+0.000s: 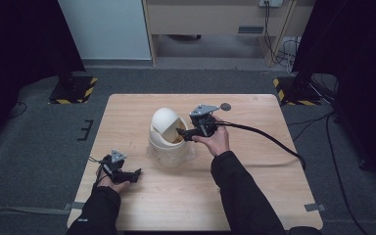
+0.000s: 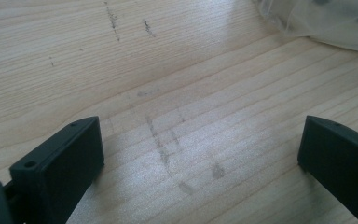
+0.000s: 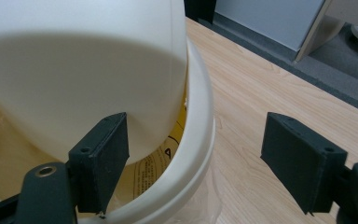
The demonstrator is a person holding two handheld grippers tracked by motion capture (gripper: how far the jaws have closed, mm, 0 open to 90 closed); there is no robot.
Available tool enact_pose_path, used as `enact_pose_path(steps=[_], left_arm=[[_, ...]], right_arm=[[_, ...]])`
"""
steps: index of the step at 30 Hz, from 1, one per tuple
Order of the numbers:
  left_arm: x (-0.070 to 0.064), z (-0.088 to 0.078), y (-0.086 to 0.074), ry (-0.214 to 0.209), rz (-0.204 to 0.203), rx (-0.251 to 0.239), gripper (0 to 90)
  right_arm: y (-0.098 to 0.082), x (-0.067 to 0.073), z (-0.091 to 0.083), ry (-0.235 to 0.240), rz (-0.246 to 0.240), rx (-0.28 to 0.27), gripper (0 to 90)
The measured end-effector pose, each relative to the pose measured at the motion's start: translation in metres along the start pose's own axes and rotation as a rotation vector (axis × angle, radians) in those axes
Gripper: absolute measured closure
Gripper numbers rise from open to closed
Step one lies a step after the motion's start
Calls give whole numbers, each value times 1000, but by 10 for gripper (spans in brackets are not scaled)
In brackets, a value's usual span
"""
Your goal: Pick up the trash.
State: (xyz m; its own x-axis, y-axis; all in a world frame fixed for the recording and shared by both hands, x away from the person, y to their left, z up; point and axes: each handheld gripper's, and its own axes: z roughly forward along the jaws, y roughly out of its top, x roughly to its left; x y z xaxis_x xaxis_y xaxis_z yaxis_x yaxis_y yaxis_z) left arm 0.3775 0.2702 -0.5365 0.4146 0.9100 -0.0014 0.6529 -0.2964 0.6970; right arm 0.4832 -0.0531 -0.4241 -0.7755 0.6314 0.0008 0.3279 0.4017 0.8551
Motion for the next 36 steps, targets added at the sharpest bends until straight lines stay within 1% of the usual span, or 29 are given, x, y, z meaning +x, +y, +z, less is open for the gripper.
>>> enact_pose_path(steps=[12,18,22,25,32,35,36], left_arm=[[0,0,0,0,0,0,0],[0,0,0,0,0,0,0],[0,0,0,0,0,0,0],[0,0,0,0,0,0,0],[0,0,0,0,0,0,0],[0,0,0,0,0,0,0],[0,0,0,0,0,0,0]], right_arm=[[-3,0,11,4,11,22,241],[-1,-1,6,7,5,8,250],[1,-2,2,5,12,0,252],[1,-3,4,0,15,1,251],[-1,-3,12,5,23,4,253],[-1,-3,8,-1,15,1,260],[0,-3,5,1,14,-7,261]])
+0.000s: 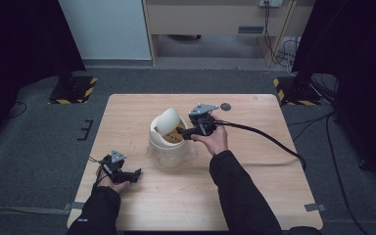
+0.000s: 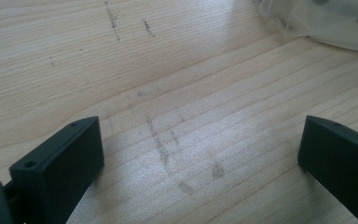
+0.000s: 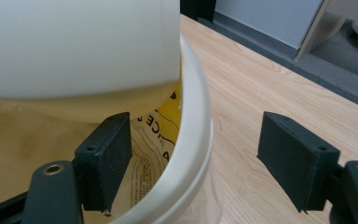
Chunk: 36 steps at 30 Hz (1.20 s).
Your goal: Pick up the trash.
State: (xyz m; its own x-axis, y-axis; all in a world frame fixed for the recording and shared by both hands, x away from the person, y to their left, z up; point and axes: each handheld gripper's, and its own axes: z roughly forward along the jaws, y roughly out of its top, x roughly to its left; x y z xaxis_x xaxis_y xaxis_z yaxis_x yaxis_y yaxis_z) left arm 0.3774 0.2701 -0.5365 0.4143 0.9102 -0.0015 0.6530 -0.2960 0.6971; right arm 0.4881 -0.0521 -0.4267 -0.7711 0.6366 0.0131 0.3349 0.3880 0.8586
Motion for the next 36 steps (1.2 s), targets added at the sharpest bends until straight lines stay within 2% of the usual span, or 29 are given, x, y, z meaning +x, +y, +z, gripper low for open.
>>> enact_pose_path(steps=[6,14,23,32,36], left_arm=[[0,0,0,0,0,0,0],[0,0,0,0,0,0,0],[0,0,0,0,0,0,0],[0,0,0,0,0,0,0],[0,0,0,1,-1,0,0]], right_arm=[[4,-4,-23,2,3,-31,262],[2,-13,-62,-7,13,-108,263],[-19,-17,-94,-26,20,-121,246],[-41,-16,-115,-48,37,-126,210],[-50,-15,-122,-47,42,-123,245]])
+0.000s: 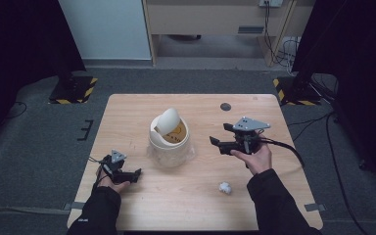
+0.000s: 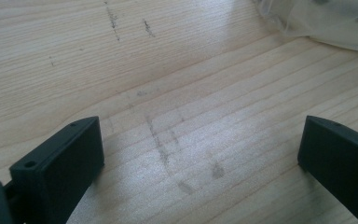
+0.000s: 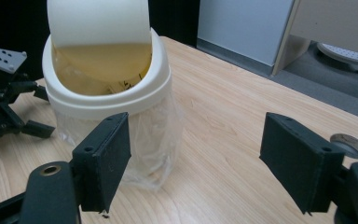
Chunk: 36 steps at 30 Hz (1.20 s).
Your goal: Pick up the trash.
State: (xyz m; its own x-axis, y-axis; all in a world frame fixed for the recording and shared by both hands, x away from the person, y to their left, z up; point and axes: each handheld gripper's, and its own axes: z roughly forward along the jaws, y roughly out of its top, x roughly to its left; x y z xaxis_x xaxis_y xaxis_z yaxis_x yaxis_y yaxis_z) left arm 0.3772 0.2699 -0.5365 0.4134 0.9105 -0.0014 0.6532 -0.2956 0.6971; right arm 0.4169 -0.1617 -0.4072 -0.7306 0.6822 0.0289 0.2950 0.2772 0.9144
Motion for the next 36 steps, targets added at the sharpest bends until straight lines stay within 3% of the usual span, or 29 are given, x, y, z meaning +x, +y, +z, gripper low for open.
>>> enact_pose_path(steps=[9,17,34,36], left_arm=[[0,0,0,0,0,0,0],[0,0,0,0,-1,0,0],[0,0,0,1,-2,0,0],[0,0,0,1,-1,0,0]], right_arm=[[-22,-1,-18,-34,6,4,275],[-43,1,-27,-28,-6,62,285],[-81,9,-38,25,11,140,365],[-86,11,-36,34,-4,171,375]])
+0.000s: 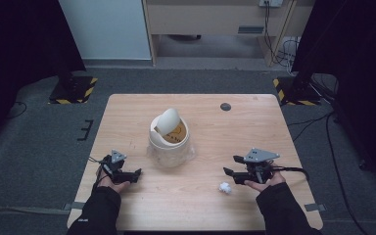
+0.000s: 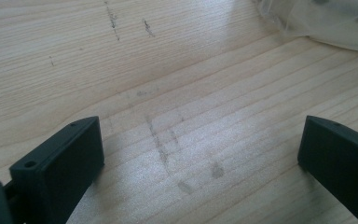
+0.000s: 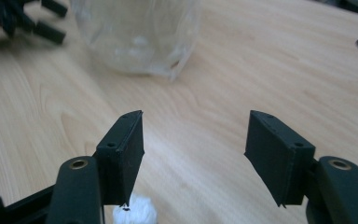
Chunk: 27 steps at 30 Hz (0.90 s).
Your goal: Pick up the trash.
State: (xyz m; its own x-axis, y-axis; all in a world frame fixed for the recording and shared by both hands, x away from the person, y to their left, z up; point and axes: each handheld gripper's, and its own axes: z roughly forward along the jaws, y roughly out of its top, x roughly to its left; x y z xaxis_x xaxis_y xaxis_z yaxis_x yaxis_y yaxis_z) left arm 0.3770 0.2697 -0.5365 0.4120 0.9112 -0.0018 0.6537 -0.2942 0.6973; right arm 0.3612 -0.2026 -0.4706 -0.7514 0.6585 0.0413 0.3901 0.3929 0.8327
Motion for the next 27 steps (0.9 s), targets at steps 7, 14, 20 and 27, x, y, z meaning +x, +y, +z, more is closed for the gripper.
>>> enact_pose_path(steps=[7,14,20,27], left_arm=[[0,0,0,0,1,0,0],[0,0,0,0,1,0,0],[0,0,0,0,0,0,0],[0,0,0,0,1,1,0]], right_arm=[[-13,11,11,49,-39,99,408],[-19,17,15,96,-43,155,450],[-27,22,22,108,-61,227,487],[-31,23,27,113,-69,300,564]])
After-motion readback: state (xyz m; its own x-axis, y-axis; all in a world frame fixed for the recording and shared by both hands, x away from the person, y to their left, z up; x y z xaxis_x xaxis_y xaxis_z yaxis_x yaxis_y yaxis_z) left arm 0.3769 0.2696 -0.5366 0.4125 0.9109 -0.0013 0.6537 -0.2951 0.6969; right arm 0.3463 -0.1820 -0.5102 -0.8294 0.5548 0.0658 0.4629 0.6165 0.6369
